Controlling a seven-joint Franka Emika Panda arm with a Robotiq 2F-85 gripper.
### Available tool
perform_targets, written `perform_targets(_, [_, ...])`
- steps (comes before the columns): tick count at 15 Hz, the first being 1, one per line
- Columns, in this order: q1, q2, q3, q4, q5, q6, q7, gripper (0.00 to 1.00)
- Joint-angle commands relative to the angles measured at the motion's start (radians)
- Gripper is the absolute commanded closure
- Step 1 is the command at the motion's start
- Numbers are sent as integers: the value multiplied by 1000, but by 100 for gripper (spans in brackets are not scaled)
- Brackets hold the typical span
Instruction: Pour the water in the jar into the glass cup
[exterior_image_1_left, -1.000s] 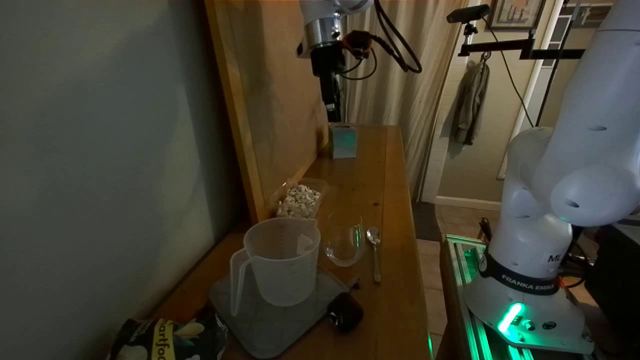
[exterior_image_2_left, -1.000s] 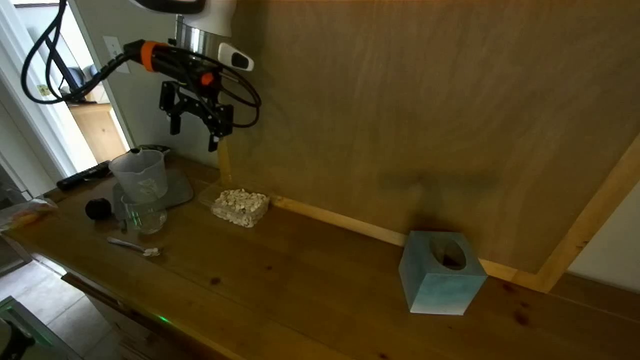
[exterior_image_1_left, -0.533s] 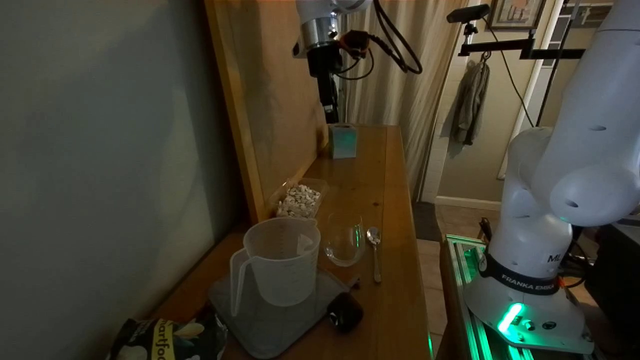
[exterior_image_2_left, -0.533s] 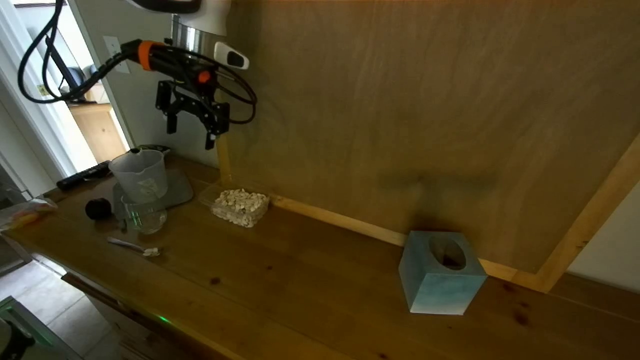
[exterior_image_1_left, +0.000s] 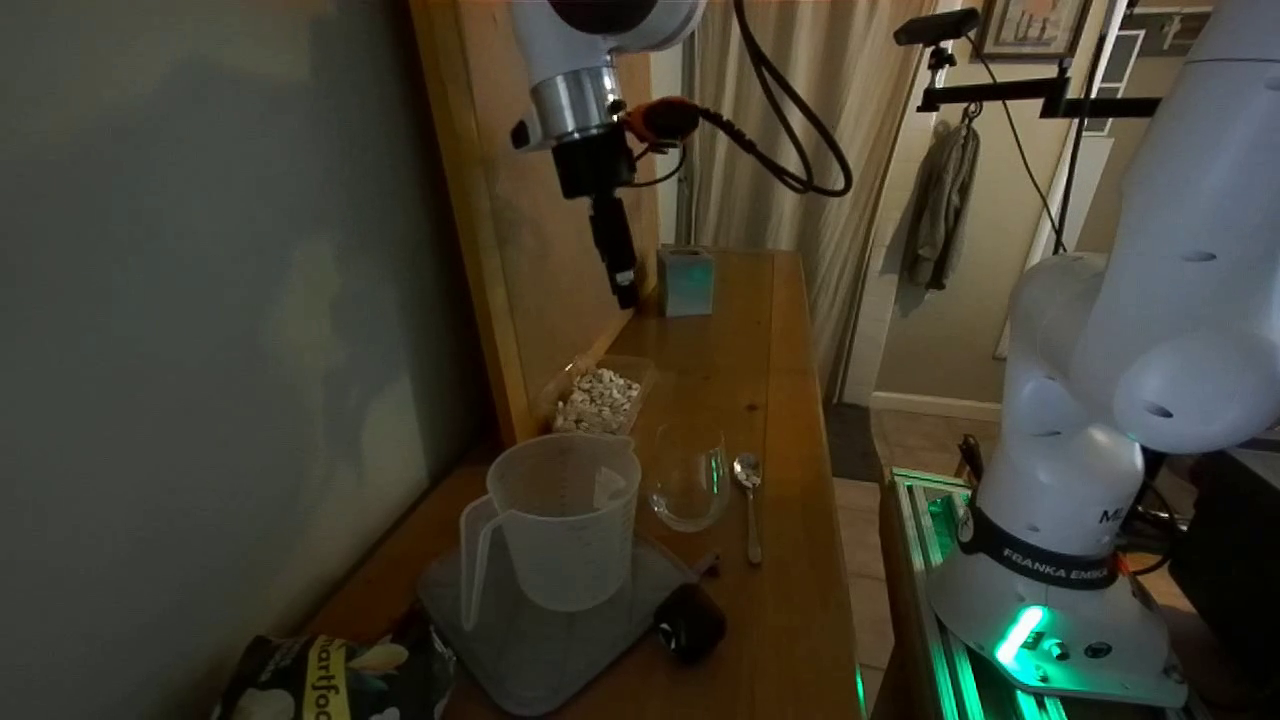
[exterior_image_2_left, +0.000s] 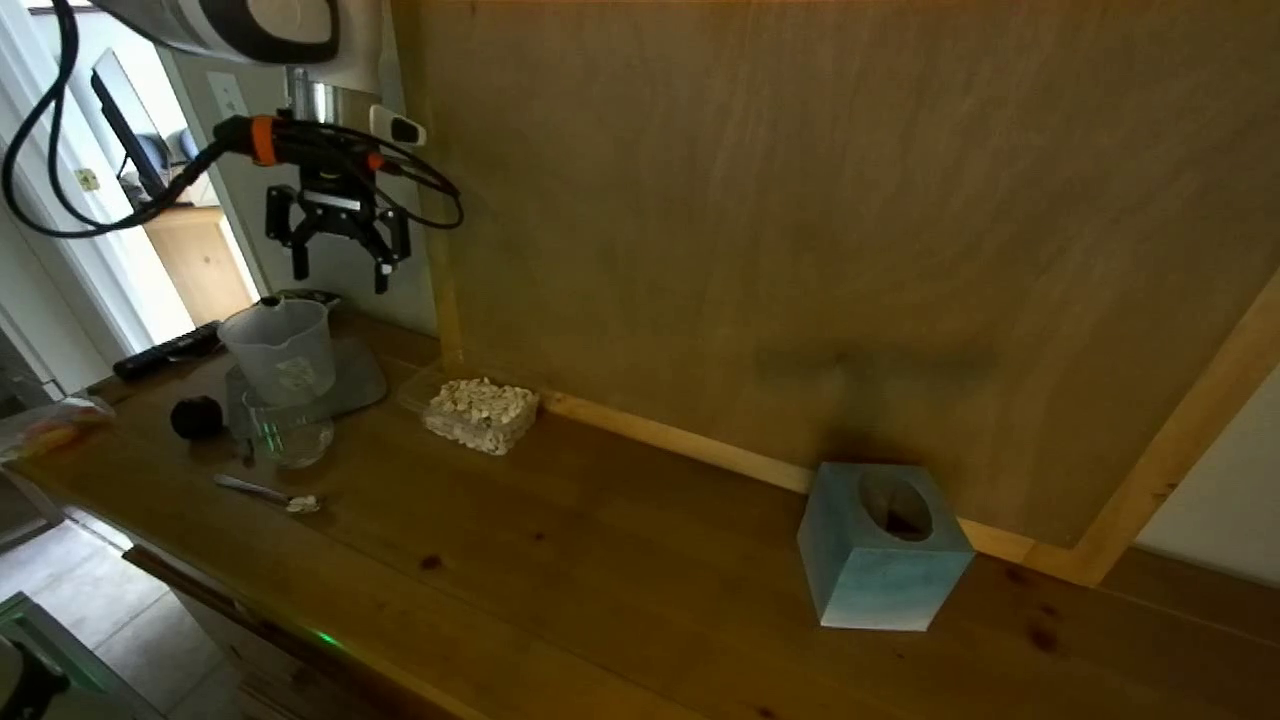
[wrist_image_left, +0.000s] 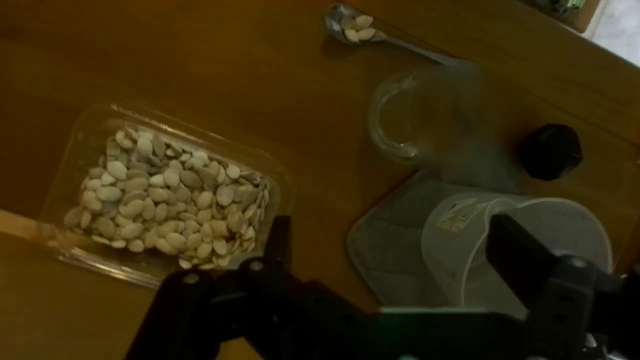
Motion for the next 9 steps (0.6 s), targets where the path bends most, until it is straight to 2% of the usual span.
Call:
perform_targets(1, [29, 20, 39, -48, -44, 159, -81, 0])
perform_targets(5, [49, 42, 61, -89, 4, 277, -146, 0])
perform_targets(9, [58, 62, 71, -100, 64, 275, -176, 0])
